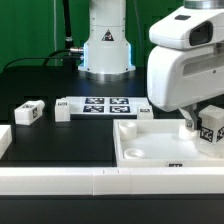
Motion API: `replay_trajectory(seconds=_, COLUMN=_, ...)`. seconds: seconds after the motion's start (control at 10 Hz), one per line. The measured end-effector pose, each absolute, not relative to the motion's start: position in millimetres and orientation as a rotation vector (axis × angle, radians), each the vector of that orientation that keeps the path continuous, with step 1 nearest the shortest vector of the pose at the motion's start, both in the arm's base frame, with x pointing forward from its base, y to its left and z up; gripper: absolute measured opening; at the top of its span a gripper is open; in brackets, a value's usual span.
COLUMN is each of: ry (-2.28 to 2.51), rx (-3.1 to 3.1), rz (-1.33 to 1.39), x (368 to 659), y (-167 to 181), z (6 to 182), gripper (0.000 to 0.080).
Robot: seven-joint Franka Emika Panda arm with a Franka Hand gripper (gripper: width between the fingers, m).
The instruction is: Assemble square table
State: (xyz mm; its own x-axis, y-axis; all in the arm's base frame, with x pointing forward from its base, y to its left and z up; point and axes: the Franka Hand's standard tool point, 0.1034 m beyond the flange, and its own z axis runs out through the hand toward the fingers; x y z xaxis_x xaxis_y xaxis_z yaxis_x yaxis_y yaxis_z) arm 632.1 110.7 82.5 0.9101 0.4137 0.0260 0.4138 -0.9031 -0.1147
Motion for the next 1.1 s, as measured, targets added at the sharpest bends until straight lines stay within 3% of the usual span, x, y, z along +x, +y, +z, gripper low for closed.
replay_trajectory(seconds=0.2, ry=-0.642, rx=-2.955, rz=0.000, x=631.8, y=110.7, z=82.2, gripper=0.0420)
replay_trajectory(seconds=0.3, ry=-0.641, rx=-2.955, rz=0.000, x=631.9, y=110.3, z=82.1, gripper=0.0420)
replay_trajectory(seconds=0.4, ry=-0.641, rx=-2.955, rz=0.000, x=631.9, y=110.1, z=82.1, gripper=0.0285)
replay_trajectory(seconds=0.8, ry=-0.348, rx=-3.001, rz=-0.029, x=627.4, y=108.2, z=81.4, gripper=0.0285)
replay_trajectory(seconds=1.1, ry=0.196, rx=-2.999, rz=-0.085, x=624.6, y=106.5, z=81.2, gripper=0.0285)
